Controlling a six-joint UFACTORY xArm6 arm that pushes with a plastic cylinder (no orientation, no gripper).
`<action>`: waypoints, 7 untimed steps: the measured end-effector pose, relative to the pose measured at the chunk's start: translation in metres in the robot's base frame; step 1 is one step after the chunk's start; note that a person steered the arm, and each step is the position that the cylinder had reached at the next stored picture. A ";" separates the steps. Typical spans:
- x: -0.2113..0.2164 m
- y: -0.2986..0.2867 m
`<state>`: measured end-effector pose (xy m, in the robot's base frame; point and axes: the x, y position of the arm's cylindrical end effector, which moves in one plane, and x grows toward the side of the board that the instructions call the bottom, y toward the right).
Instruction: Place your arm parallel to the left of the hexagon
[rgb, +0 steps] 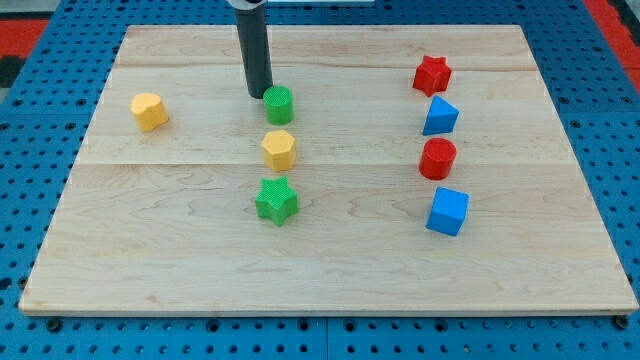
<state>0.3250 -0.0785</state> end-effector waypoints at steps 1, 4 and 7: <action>0.000 0.006; -0.025 -0.089; 0.128 -0.136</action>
